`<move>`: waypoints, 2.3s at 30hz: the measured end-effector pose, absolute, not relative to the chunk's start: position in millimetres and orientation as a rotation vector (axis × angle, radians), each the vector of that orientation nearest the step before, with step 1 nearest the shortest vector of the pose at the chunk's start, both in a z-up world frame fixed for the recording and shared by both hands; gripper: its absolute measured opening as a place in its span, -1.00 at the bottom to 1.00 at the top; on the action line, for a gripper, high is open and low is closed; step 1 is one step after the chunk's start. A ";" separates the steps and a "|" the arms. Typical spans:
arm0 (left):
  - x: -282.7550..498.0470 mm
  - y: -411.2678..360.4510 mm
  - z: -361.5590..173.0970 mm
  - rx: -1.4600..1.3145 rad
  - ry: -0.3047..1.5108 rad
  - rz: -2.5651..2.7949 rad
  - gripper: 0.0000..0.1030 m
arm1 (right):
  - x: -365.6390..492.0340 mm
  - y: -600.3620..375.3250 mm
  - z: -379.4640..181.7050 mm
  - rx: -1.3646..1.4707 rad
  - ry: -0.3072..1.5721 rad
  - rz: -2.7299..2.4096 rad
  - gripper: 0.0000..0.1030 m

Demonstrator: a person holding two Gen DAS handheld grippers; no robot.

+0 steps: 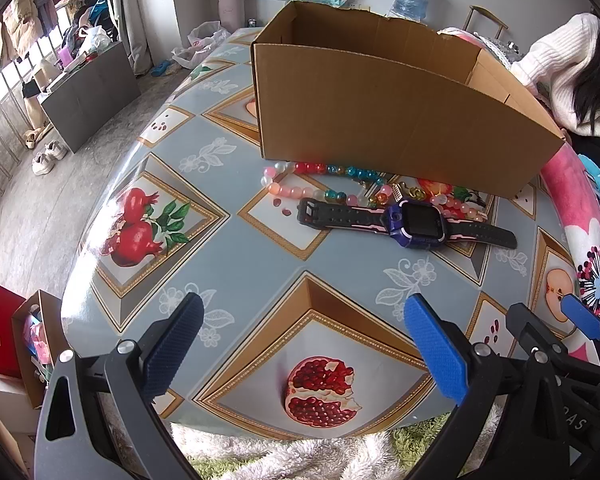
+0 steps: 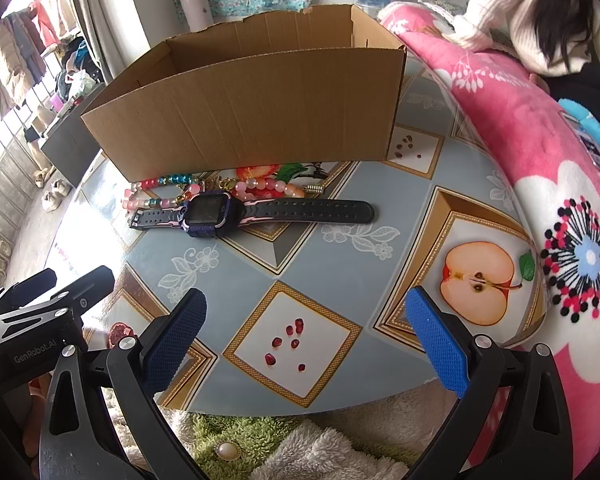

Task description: Organize jewelry

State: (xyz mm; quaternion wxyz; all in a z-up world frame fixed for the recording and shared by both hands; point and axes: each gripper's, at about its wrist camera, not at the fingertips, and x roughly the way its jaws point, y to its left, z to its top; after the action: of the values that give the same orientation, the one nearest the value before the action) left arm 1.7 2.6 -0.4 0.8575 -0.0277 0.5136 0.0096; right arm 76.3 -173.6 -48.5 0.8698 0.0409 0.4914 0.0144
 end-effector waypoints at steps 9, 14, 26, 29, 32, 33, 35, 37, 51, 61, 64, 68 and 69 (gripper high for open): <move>1.5 3.9 -0.2 -0.060 1.078 0.020 0.92 | 77.1 -172.4 -48.8 0.085 1.028 0.029 0.87; 1.6 4.6 -0.1 -0.060 1.077 0.021 0.92 | 77.1 -172.3 -48.7 0.085 1.027 0.029 0.87; 1.4 4.8 0.0 -0.061 1.076 0.021 0.92 | 77.3 -171.7 -47.4 0.083 1.027 0.028 0.87; 1.4 4.8 0.0 -0.061 1.076 0.020 0.92 | 77.4 -171.7 -47.3 0.083 1.026 0.028 0.87; 1.2 5.6 0.5 -0.061 1.076 0.020 0.92 | 77.5 -171.6 -47.2 0.082 1.026 0.027 0.87; 1.2 5.7 0.6 -0.061 1.076 0.020 0.92 | 77.5 -171.6 -47.2 0.083 1.026 0.027 0.87; 1.2 5.7 0.6 -0.061 1.075 0.021 0.92 | 77.5 -171.5 -47.1 0.082 1.027 0.027 0.87; 1.2 5.7 0.5 -0.061 1.075 0.020 0.92 | 77.5 -171.4 -47.4 0.082 1.026 0.028 0.87; 1.2 6.7 0.9 -0.062 1.074 0.020 0.92 | 77.4 -170.2 -46.8 0.081 1.025 0.026 0.87; 11.5 8.9 -10.2 -0.046 1.116 -0.009 0.92 | 82.7 -176.9 -51.3 0.088 1.030 0.020 0.87; 18.7 6.0 -22.4 -0.020 1.145 -0.020 0.92 | 87.8 -178.7 -58.0 0.072 1.039 0.022 0.87; 28.1 6.5 -39.4 0.009 1.194 -0.013 0.92 | 94.1 -183.8 -67.4 0.068 1.041 0.043 0.87; 30.7 7.2 -42.8 0.010 1.203 -0.012 0.92 | 96.3 -185.1 -69.9 0.070 1.041 0.050 0.87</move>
State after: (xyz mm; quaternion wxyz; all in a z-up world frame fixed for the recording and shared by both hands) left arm 30.7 7.2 -42.8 0.8244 0.0047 0.5659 -0.0058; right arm 96.3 -185.1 -69.9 0.8666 0.0333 0.4973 0.0239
